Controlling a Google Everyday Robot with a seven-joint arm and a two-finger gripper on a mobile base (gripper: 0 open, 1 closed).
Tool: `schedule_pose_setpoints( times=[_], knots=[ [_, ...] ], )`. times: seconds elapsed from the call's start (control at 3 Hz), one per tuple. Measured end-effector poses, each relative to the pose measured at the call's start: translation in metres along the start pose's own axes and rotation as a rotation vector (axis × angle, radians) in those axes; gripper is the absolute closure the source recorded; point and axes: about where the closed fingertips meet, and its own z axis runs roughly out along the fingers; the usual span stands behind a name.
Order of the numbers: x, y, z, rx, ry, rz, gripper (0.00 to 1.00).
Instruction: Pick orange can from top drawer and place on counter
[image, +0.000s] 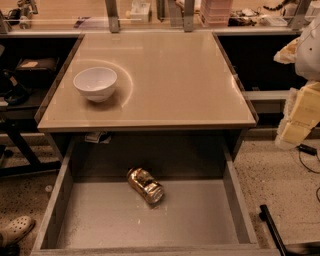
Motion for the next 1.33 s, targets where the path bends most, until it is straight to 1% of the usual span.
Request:
schedule_pose_setpoints(
  times=[0.33, 0.67, 1.0, 1.33],
  knots=[
    [-0.003, 0.003, 0.001, 0.006, -0.006, -0.001, 0.0],
    [-0.015, 0.013, 0.016, -0.015, -0.017, 0.007, 0.0],
    [-0.026, 0.032, 0.036, -0.069, -0.028, -0.025, 0.0],
    [-0.026, 0.032, 0.036, -0.069, -0.028, -0.025, 0.0]
  ],
)
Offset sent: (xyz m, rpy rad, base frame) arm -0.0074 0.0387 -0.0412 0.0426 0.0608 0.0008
